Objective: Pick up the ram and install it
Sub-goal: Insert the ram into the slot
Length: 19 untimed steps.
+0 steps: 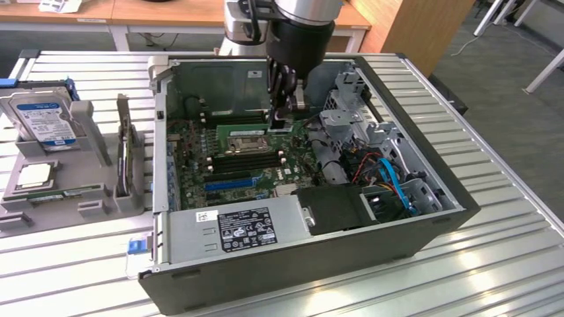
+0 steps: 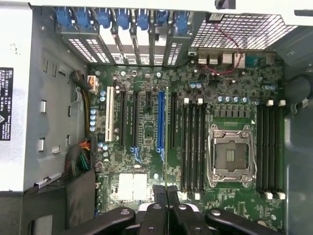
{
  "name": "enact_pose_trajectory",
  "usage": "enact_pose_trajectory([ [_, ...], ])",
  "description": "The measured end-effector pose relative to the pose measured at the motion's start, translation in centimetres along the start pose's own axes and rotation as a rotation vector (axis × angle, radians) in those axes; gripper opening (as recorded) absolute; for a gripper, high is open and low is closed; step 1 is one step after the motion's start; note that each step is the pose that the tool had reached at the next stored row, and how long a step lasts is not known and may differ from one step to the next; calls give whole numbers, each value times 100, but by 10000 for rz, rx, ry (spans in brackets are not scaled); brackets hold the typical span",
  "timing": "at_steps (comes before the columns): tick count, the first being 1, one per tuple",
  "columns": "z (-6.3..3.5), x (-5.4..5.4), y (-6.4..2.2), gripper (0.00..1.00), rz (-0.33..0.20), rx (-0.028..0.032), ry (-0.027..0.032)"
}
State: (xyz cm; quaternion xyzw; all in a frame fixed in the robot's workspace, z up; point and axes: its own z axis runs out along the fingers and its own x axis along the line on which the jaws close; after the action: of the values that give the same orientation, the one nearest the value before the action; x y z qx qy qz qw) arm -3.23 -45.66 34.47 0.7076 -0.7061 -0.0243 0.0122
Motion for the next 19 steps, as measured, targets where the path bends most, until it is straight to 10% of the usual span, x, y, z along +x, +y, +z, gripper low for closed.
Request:
enact_pose_trajectory([
  [19,298,105,-15,11,0,-1,3],
])
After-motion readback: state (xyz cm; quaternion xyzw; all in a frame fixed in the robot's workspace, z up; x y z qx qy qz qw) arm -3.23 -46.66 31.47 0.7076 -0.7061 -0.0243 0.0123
